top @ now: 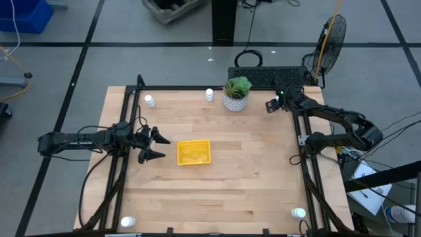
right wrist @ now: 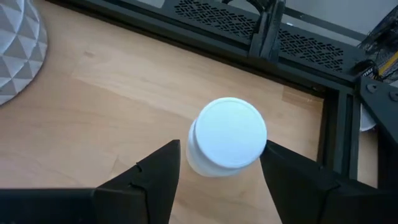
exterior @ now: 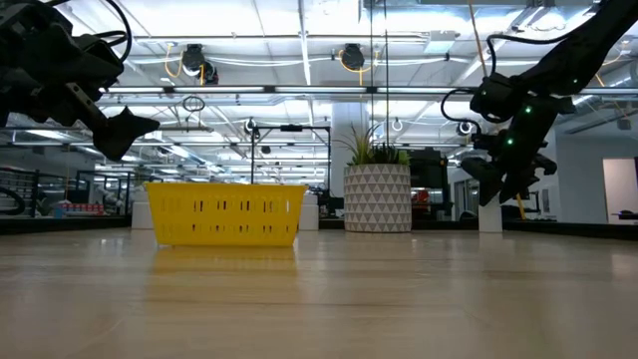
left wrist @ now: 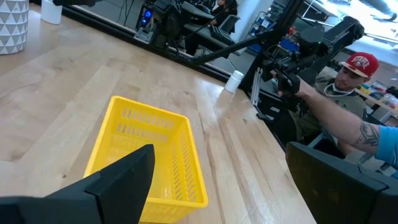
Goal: Pick and place pill bottles into a basket
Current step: Put the white pill bottle into the yellow bin
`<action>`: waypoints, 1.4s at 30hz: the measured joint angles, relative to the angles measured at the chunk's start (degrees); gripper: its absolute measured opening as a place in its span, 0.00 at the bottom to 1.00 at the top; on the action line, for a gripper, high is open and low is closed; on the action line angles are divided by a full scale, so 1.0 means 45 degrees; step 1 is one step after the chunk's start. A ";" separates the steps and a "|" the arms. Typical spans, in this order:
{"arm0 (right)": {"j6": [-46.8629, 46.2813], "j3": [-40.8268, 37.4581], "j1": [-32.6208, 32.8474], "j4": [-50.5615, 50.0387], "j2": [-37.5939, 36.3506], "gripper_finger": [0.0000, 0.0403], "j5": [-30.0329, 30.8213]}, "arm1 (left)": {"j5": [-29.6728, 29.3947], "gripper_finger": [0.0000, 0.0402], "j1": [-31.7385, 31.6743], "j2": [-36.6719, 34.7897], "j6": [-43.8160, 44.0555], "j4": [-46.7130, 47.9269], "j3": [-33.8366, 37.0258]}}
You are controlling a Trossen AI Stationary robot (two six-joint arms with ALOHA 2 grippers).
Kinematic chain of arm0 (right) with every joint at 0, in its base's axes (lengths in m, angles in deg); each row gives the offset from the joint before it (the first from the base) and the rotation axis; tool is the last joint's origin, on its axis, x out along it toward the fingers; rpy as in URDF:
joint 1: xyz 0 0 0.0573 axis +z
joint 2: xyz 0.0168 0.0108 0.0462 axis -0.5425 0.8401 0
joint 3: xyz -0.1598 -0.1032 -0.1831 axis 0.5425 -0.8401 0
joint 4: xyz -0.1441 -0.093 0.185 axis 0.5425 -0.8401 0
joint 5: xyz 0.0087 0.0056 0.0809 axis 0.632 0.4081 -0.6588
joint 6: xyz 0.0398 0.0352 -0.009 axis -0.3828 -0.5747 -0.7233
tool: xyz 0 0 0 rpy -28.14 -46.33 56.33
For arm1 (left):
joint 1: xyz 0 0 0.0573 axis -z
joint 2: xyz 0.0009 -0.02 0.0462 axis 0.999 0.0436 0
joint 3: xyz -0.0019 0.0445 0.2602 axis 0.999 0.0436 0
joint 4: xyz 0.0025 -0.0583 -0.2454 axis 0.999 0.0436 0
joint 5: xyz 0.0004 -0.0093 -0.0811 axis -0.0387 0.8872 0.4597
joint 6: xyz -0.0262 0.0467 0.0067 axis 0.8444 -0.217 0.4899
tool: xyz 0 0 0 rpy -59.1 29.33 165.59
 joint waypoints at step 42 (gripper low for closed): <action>-0.0672 -0.0178 0.0063 0.0369 -0.0005 0.53 0.0263 | 0.0649 0.91 0.1083 0.0000 -0.0081 -0.0063 0.0000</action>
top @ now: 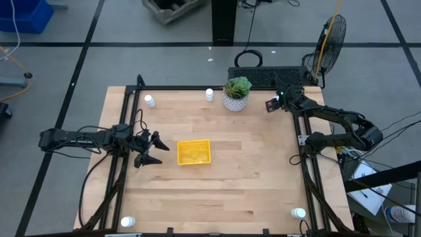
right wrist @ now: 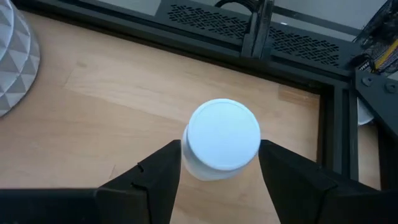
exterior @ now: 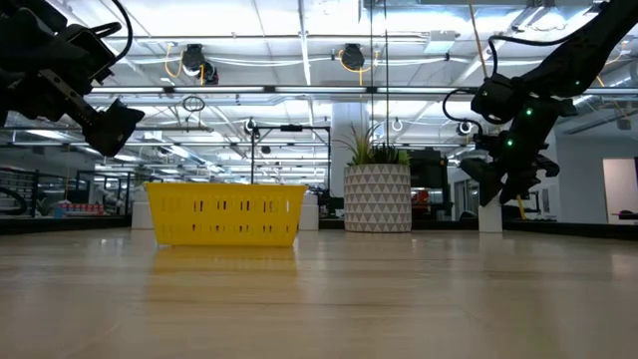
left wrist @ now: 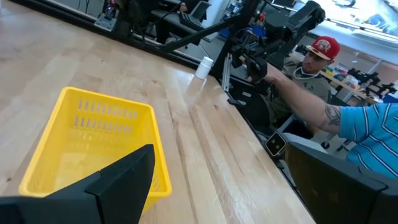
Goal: Pick and place pill bottles into a basket
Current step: Put the white pill bottle into the yellow bin
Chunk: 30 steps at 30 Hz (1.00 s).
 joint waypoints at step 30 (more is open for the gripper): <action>-0.0949 -0.1331 0.0772 0.2441 0.0122 0.55 0.1301 | 0.0000 0.91 -0.0010 -0.0001 0.0091 -0.0005 0.0000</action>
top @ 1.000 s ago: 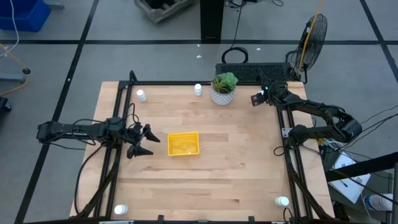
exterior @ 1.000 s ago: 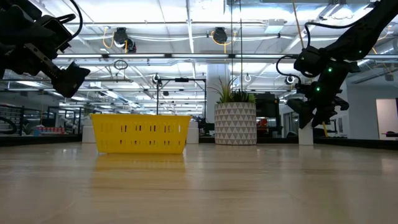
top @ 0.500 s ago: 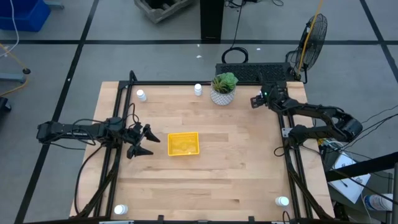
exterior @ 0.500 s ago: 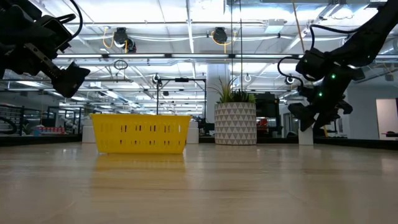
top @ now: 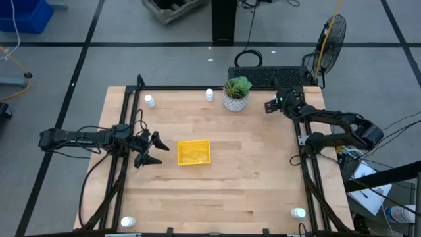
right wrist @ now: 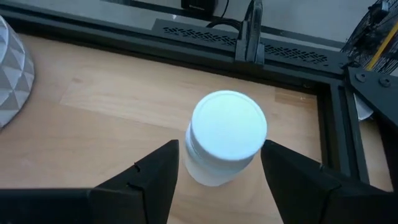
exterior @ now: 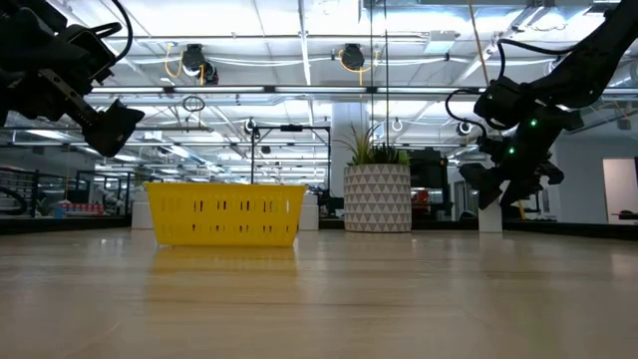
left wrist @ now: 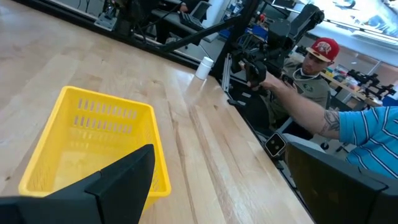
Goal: Pick and place pill bottles into a basket
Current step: Put the white pill bottle into the yellow bin
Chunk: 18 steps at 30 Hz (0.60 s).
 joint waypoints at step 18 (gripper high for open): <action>-0.0473 0.0000 0.0481 0.0515 0.0699 0.55 0.0768 | 0.0005 0.91 0.0603 -0.0002 0.0192 0.0005 0.0000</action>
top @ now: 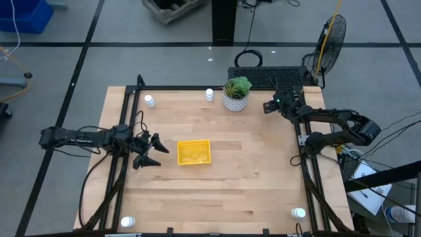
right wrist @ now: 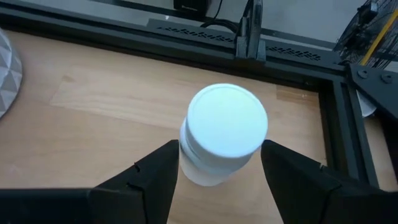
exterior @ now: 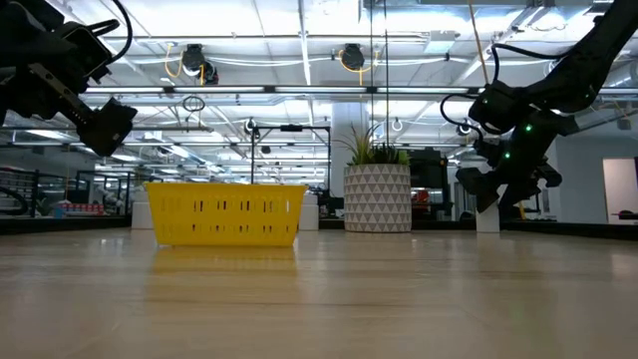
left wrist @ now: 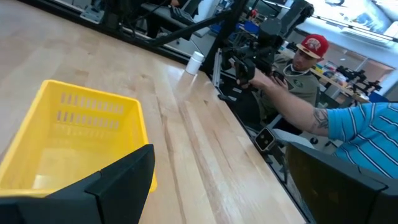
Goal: Pick and place pill bottles into a basket
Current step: Put the white pill bottle into the yellow bin
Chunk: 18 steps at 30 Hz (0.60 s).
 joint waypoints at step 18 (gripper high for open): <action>-0.0368 0.0000 0.0039 0.0145 0.0140 0.66 -0.0103 | -0.0005 0.91 0.0242 0.0001 0.0009 0.0000 0.0000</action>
